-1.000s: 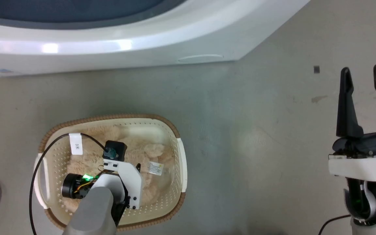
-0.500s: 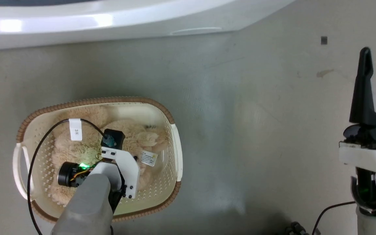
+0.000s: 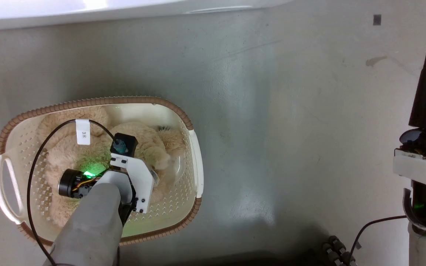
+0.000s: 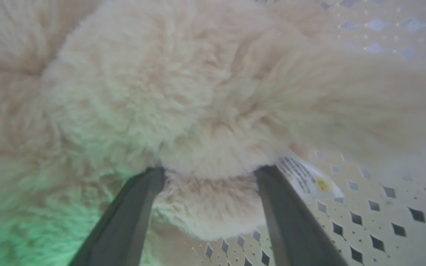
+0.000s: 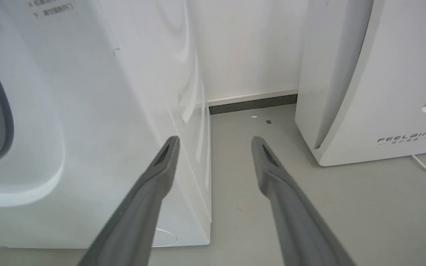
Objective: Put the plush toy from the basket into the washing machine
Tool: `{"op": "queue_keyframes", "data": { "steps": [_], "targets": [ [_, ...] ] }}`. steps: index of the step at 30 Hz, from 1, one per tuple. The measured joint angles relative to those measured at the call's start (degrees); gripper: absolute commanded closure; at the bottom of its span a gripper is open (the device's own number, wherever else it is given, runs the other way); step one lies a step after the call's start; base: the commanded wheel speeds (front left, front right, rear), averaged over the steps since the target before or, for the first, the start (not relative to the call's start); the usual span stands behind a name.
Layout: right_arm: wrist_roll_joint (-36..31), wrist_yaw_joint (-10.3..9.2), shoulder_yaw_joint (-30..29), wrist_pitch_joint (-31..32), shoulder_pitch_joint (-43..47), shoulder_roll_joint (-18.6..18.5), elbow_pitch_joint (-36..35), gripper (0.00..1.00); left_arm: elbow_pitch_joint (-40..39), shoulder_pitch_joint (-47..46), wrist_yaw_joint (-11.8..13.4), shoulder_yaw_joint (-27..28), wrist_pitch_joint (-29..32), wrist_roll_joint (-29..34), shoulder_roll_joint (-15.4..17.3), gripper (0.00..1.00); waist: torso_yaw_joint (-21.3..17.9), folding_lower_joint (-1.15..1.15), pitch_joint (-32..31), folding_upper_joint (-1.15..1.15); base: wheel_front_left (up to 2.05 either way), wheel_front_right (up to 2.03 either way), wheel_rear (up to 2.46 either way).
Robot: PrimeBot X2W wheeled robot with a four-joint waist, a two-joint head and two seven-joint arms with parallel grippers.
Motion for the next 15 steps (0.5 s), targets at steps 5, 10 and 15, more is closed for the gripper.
{"op": "queue_keyframes", "data": {
  "steps": [5,10,15],
  "targets": [
    [1.1,0.0,0.0,-0.5,-0.9,0.0,-0.4,0.0,2.9,-1.6,-0.6,-1.6,-0.3,-0.2,0.3,1.0,-0.3,0.0,0.9,0.0,0.0,0.0,0.0],
    [2.0,0.0,0.2,-1.0,-1.3,0.0,-0.6,0.0,4.8,-1.8,-1.2,-2.5,-0.6,-1.0,0.5,1.0,-0.6,0.0,-0.1,0.0,0.0,0.0,0.0],
    [2.1,0.0,0.3,-1.0,-1.2,0.0,0.1,0.0,5.3,-0.9,-1.5,-2.5,-2.6,-1.9,0.4,1.0,-0.6,0.0,-3.1,0.0,0.0,0.0,0.0]
  ]
}}
